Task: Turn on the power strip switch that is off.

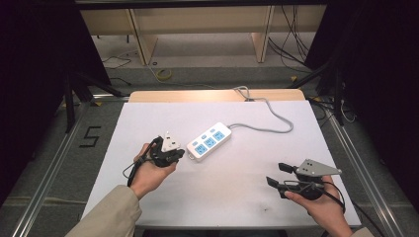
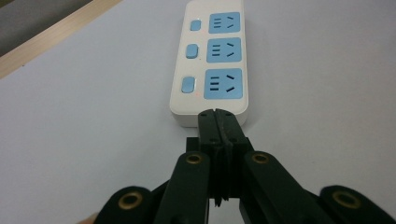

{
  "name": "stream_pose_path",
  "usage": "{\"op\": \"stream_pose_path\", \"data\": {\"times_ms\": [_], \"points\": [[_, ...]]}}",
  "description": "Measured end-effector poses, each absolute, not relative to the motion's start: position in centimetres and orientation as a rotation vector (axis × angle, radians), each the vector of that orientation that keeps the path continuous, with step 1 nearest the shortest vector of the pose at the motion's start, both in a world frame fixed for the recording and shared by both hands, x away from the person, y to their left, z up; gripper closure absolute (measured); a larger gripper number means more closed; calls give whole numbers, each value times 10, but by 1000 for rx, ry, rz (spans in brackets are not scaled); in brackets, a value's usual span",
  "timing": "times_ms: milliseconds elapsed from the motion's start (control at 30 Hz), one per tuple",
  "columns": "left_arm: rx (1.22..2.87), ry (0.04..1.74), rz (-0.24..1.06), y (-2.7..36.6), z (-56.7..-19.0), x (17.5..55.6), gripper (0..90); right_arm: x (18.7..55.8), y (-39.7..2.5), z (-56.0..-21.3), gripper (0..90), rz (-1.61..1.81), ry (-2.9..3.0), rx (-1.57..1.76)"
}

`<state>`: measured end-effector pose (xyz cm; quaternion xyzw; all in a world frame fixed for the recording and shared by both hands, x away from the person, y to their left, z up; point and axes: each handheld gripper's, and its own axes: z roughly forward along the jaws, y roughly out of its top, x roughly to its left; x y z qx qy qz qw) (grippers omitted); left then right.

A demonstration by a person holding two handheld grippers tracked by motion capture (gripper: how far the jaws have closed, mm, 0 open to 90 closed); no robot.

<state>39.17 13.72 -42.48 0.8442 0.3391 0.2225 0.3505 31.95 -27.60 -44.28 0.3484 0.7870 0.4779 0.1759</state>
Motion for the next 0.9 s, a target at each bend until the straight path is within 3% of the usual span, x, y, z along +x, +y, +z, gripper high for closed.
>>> {"op": "stream_pose_path", "data": {"times_ms": [900], "points": [[2187, 883, 574, 125, -425, 408, 899, 320, -276, -443, 323, 1352, 2228, 989]]}}
